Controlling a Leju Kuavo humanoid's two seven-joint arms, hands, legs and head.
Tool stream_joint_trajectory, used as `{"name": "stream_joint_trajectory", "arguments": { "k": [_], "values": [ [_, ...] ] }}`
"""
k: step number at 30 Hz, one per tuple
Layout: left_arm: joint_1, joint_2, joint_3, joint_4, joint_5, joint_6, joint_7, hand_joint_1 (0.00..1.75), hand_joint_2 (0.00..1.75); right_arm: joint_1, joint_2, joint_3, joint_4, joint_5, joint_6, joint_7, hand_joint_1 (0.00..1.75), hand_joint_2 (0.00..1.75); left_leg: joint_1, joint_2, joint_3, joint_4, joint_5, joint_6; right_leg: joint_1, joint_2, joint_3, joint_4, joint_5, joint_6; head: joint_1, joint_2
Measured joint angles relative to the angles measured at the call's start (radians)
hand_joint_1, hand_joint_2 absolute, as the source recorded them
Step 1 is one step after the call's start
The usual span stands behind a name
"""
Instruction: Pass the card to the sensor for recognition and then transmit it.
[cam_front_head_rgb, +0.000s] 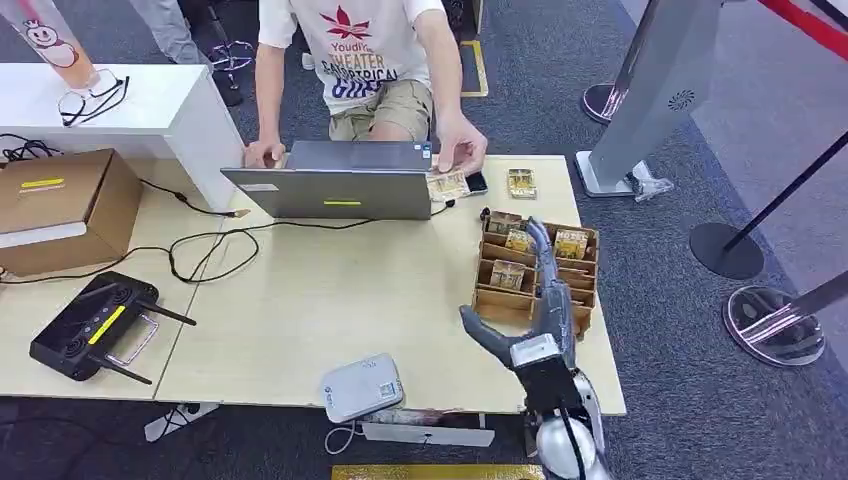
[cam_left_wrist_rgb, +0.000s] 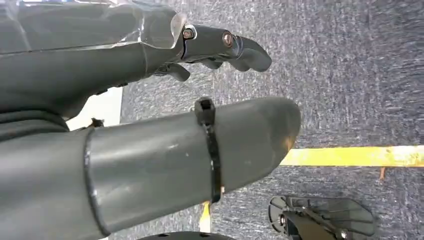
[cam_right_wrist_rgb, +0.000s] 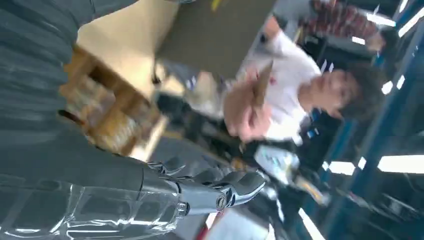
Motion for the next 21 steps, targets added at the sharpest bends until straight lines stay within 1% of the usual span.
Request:
{"name": "stream_joint_trajectory", "arguments": {
  "k": [4, 8, 11, 13, 15, 17, 21],
  "values": [
    [0.0, 0.003, -0.004, 0.0, -0.01, -0.003, -0.002, 0.0, 0.0, -0.035, -0.006, 0.02, -0.001, 0.133, -0.134, -0.011, 0.0, 1.75, 0.0, 0.0, 0.0, 0.0, 0.0, 0.0, 0.0, 0.0, 0.0, 0.0, 0.0, 0.0, 0.0, 0.0],
    [-0.002, 0.006, -0.004, 0.0, -0.016, -0.003, -0.003, 0.0, 0.0, -0.085, -0.014, 0.052, 0.013, 0.247, -0.236, -0.005, 0.0, 1.75, 0.0, 0.0, 0.0, 0.0, 0.0, 0.0, 0.0, 0.0, 0.0, 0.0, 0.0, 0.0, 0.0, 0.0],
    [-0.004, 0.006, -0.005, 0.0, -0.025, -0.005, -0.006, 0.0, 0.0, -0.121, -0.024, 0.077, 0.036, 0.314, -0.297, 0.008, 0.0, 1.75, 0.0, 0.0, 0.0, 0.0, 0.0, 0.0, 0.0, 0.0, 0.0, 0.0, 0.0, 0.0, 0.0, 0.0],
    [-0.006, 0.006, -0.006, 0.0, -0.03, -0.005, -0.007, 0.0, 0.0, -0.145, -0.032, 0.093, 0.059, 0.358, -0.327, 0.016, 0.0, 1.75, 0.0, 0.0, 0.0, 0.0, 0.0, 0.0, 0.0, 0.0, 0.0, 0.0, 0.0, 0.0, 0.0, 0.0],
    [-0.01, 0.007, -0.006, 0.0, -0.033, -0.008, -0.007, 0.0, 0.0, -0.163, -0.04, 0.105, 0.081, 0.387, -0.344, 0.02, 0.0, 1.75, 0.0, 0.0, 0.0, 0.0, 0.0, 0.0, 0.0, 0.0, 0.0, 0.0, 0.0, 0.0, 0.0, 0.0],
    [-0.012, 0.008, -0.008, 0.0, -0.035, -0.011, -0.006, 0.0, 0.0, -0.18, -0.045, 0.112, 0.103, 0.442, -0.357, 0.031, 0.0, 1.75, 0.0, 0.0, 0.0, 0.0, 0.0, 0.0, 0.0, 0.0, 0.0, 0.0, 0.0, 0.0, 0.0, 0.0],
    [-0.016, 0.011, -0.018, 0.0, -0.042, -0.014, -0.001, 0.0, 0.0, -0.207, -0.047, 0.108, 0.15, 0.574, -0.358, 0.006, 0.0, 1.75, 0.0, 0.0, 0.0, 0.0, 0.0, 0.0, 0.0, 0.0, 0.0, 0.0, 0.0, 0.0, 0.0, 0.0]
  ]
}}
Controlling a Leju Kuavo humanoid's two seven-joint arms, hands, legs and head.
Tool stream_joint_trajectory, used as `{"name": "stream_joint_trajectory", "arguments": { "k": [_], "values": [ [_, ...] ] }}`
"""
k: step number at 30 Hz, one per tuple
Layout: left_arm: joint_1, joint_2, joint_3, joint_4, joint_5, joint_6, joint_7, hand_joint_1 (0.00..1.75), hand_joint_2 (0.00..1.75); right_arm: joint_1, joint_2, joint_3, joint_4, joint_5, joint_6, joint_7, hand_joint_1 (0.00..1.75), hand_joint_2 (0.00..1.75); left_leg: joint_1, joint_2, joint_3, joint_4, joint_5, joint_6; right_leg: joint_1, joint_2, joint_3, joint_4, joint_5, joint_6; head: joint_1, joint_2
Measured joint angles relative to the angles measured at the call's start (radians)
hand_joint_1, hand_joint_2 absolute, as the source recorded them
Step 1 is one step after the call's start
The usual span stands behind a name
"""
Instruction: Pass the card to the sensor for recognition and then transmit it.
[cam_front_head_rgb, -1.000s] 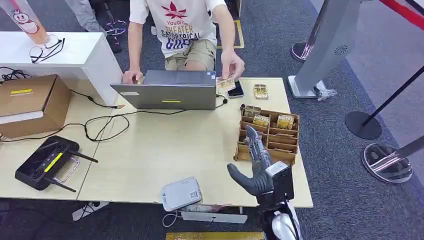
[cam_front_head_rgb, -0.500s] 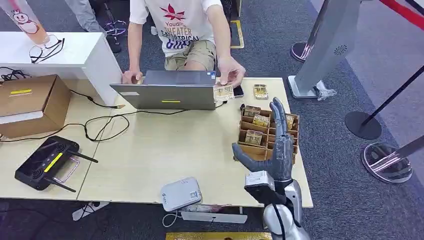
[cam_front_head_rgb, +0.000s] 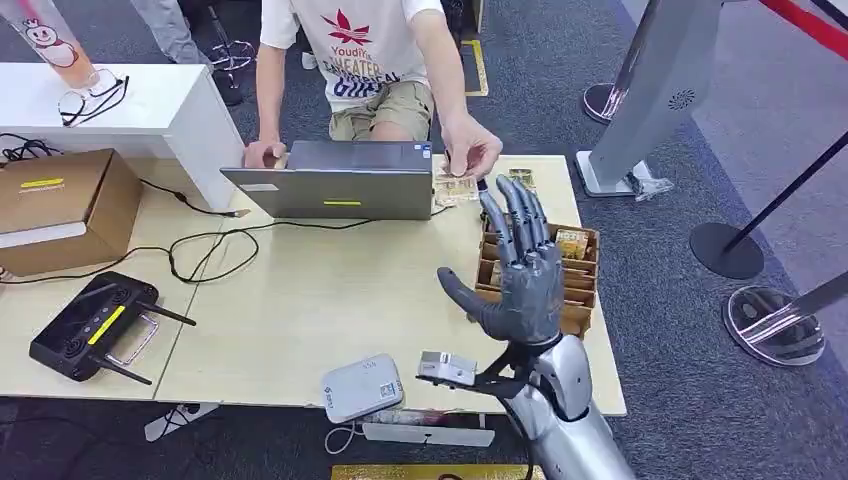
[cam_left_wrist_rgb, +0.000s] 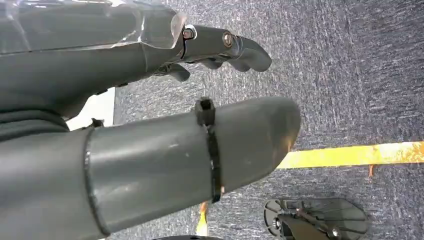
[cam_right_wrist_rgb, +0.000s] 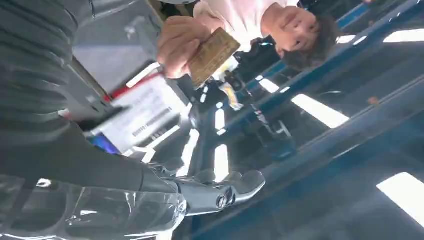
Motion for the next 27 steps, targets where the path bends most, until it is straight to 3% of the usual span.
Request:
{"name": "stream_joint_trajectory", "arguments": {
  "k": [8, 27],
  "values": [
    [-0.001, 0.003, -0.003, 0.0, 0.0, 0.0, 0.001, 0.0, 0.0, -0.04, 0.009, -0.053, 0.076, 0.128, 0.0, -0.064, 0.0, 1.75, 0.0, 0.0, 0.0, 0.0, 0.0, 0.0, 0.0, 0.0, 0.0, 0.0, 0.0, 0.0, 0.0, 0.0],
    [-0.003, 0.003, -0.003, 0.0, 0.022, 0.021, 0.001, 0.0, 0.0, -0.137, 0.061, -0.077, 0.196, 0.134, 0.0, -0.087, 0.0, 1.75, 0.0, 0.0, 0.0, 0.0, 0.0, 0.0, 0.0, 0.0, 0.0, 0.0, 0.0, 0.0, 0.0, 0.0]
  ]
}}
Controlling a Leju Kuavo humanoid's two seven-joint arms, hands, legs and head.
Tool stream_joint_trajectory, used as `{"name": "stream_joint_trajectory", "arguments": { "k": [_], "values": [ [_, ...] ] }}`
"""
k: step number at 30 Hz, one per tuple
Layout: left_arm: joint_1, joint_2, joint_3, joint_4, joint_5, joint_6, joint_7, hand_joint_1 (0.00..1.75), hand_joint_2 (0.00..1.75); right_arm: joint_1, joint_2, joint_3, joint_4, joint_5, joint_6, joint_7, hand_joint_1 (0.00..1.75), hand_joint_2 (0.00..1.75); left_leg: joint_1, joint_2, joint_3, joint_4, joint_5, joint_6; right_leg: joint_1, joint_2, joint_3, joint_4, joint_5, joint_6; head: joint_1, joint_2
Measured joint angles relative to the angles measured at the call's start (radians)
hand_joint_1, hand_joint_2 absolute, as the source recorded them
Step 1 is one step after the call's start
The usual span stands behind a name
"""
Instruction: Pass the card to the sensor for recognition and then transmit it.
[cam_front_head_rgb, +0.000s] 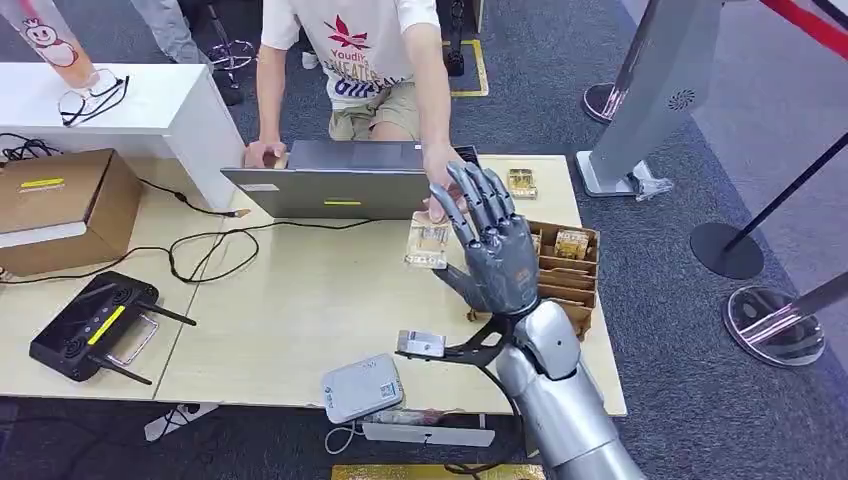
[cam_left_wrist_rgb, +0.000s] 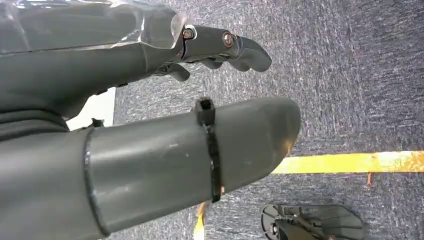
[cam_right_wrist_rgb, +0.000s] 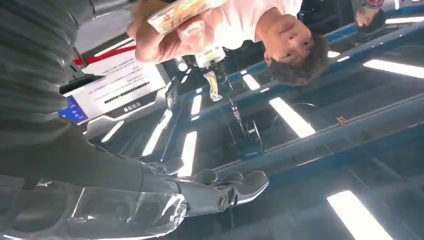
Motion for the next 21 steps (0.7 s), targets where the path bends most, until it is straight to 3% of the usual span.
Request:
{"name": "stream_joint_trajectory", "arguments": {
  "k": [2, 3, 5, 6, 9, 15, 19, 21],
  "values": [
    [0.0, 0.0, 0.0, 0.0, 0.0, 0.001, 0.0, 0.0, 0.0, -0.003, 0.002, 0.0, 0.005, 0.0, 0.0, 0.0, 0.0, 1.75, 0.0, 0.0, 0.0, 0.0, 0.0, 0.0, 0.0, 0.0, 0.0, 0.0, 0.0, 0.0, 0.0, 0.0],
    [0.0, 0.0, 0.0, 0.0, 0.0, 0.001, 0.0, 0.0, 0.0, -0.003, 0.003, 0.0, 0.006, 0.0, 0.0, 0.0, 0.17, 1.75, 0.0, 0.0, 0.0, 0.0, 0.0, 0.0, 0.0, 0.0, 0.0, 0.0, 0.0, 0.0, 0.0, 0.0],
    [0.0, 0.0, 0.0, 0.0, 0.0, 0.001, 0.0, 0.0, 0.0, -0.004, 0.003, 0.0, 0.009, 0.0, 0.0, 0.0, 0.73, 1.75, 0.0, 0.0, 0.0, 0.0, 0.0, 0.0, 0.0, 0.0, 0.0, 0.0, 0.0, 0.0, 0.0, 0.0],
    [0.0, 0.0, 0.0, 0.0, 0.0, 0.001, 0.0, 0.0, 0.0, -0.006, 0.003, 0.0, 0.011, -0.002, 0.0, -0.002, 1.43, 1.75, 0.0, 0.0, 0.0, 0.0, 0.0, 0.0, 0.0, 0.0, 0.0, 0.0, 0.0, 0.0, 0.0, 0.0],
    [0.001, 0.0, 0.0, 0.0, 0.002, 0.001, 0.0, 0.0, 0.0, -0.013, 0.003, 0.0, 0.018, -0.005, 0.0, -0.003, 1.62, 1.75, 0.0, 0.0, 0.0, 0.0, 0.0, 0.0, 0.0, 0.0, 0.0, 0.0, 0.0, 0.0, 0.0, 0.0],
    [0.002, -0.001, 0.0, 0.0, 0.003, 0.004, 0.0, 0.0, 0.0, -0.022, 0.003, 0.0, 0.029, -0.014, 0.0, -0.005, 1.52, 1.75, 0.0, 0.0, 0.0, 0.0, 0.0, 0.0, 0.0, 0.0, 0.0, 0.0, 0.0, 0.0, 0.0, 0.0],
    [0.003, -0.001, 0.0, 0.0, 0.003, 0.004, 0.0, 0.0, 0.0, -0.025, 0.003, 0.0, 0.034, -0.026, 0.0, -0.008, 1.73, 1.75, 0.0, 0.0, 0.0, 0.0, 0.0, 0.0, 0.0, 0.0, 0.0, 0.0, 0.0, 0.0, 0.0, 0.0],
    [0.003, -0.001, 0.0, 0.0, 0.003, 0.004, 0.0, 0.0, 0.0, -0.025, 0.003, 0.0, 0.034, -0.036, 0.0, -0.015, 1.75, 1.75, 0.0, 0.0, 0.0, 0.0, 0.0, 0.0, 0.0, 0.0, 0.0, 0.0, 0.0, 0.0, 0.0, 0.0]
  ]
}}
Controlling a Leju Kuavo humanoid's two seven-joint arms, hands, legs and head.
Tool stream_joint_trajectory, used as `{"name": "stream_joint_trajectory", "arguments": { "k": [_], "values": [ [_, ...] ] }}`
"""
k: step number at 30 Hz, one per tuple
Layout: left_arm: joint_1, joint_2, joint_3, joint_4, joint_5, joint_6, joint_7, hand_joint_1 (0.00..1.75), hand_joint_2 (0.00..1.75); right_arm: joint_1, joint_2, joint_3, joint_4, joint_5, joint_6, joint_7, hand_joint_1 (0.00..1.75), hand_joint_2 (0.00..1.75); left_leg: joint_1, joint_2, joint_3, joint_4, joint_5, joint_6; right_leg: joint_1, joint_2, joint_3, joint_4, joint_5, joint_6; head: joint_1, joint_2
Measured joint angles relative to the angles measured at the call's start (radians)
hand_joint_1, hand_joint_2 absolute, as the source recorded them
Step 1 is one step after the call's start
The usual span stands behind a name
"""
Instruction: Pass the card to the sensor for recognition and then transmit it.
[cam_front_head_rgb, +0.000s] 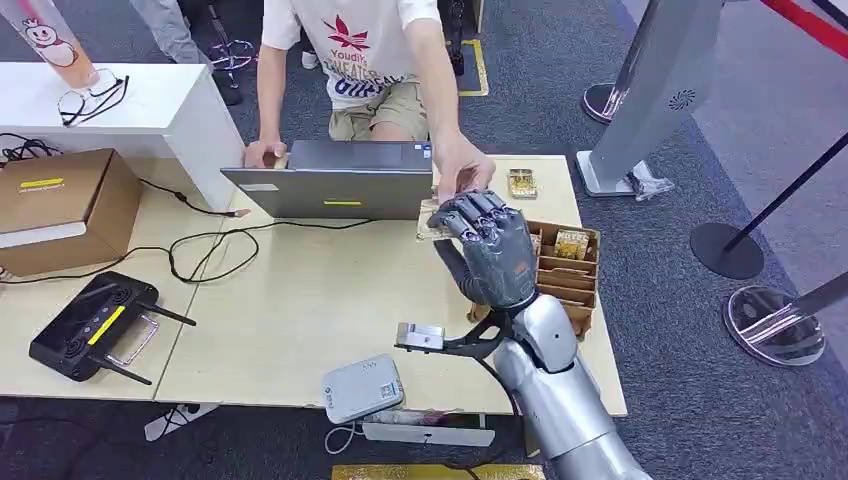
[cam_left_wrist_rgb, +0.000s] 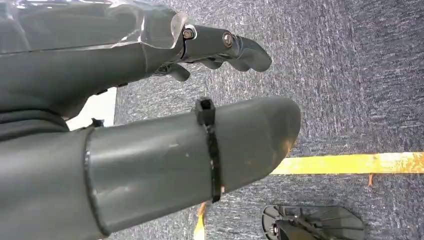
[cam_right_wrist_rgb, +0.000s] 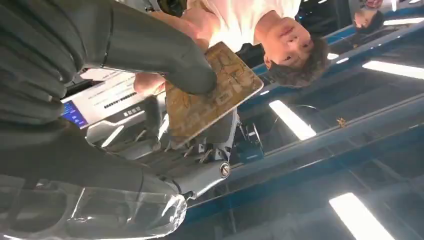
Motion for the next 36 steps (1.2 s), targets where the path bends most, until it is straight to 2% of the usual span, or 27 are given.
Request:
{"name": "stream_joint_trajectory", "arguments": {
  "k": [18, 19, 20, 23, 29, 36],
  "values": [
    [0.0, -0.001, 0.001, 0.0, 0.006, 0.008, 0.0, 0.0, 0.0, -0.008, 0.008, 0.0, 0.006, -0.023, 0.0, -0.014, 1.75, 1.75, 0.0, 0.0, 0.0, 0.0, 0.0, 0.0, 0.0, 0.0, 0.0, 0.0, 0.0, 0.0, 0.0, 0.0],
    [0.0, 0.0, 0.001, 0.0, 0.007, 0.008, 0.0, 0.0, 0.0, -0.011, 0.008, 0.002, 0.012, -0.066, 0.0, -0.021, 1.75, 1.75, 0.0, 0.0, 0.0, 0.0, 0.0, 0.0, 0.0, 0.0, 0.0, 0.0, 0.0, 0.0, 0.0, 0.0],
    [0.0, 0.0, 0.002, 0.0, 0.007, 0.008, 0.0, 0.0, 0.0, -0.027, 0.004, 0.049, 0.029, -0.274, 0.017, -0.002, 1.75, 1.75, 0.0, 0.0, 0.0, 0.0, 0.0, 0.0, 0.0, 0.0, 0.0, 0.0, 0.0, 0.0, 0.0, 0.0],
    [0.001, 0.0, 0.002, 0.0, 0.007, 0.007, 0.0, 0.0, 0.0, -0.034, -0.008, 0.093, 0.027, -0.442, 0.093, 0.01, 1.75, 1.75, 0.0, 0.0, 0.0, 0.0, 0.0, 0.0, 0.0, 0.0, 0.0, 0.0, 0.0, 0.0, 0.0, 0.0],
    [0.002, 0.0, 0.002, 0.0, 0.007, 0.007, 0.0, 0.0, 0.0, -0.039, -0.026, 0.145, 0.022, -0.474, 0.111, 0.013, 1.75, 1.75, 0.0, 0.0, 0.0, 0.0, 0.0, 0.0, 0.0, 0.0, 0.0, 0.0, 0.0, 0.0, 0.0, 0.0],
    [0.002, 0.0, 0.002, 0.0, 0.007, 0.007, 0.0, 0.0, 0.0, -0.042, -0.036, 0.161, 0.019, -0.474, 0.112, 0.013, 1.75, 1.75, 0.0, 0.0, 0.0, 0.0, 0.0, 0.0, 0.0, 0.0, 0.0, 0.0, 0.0, 0.0, 0.0, 0.0]
  ]
}}
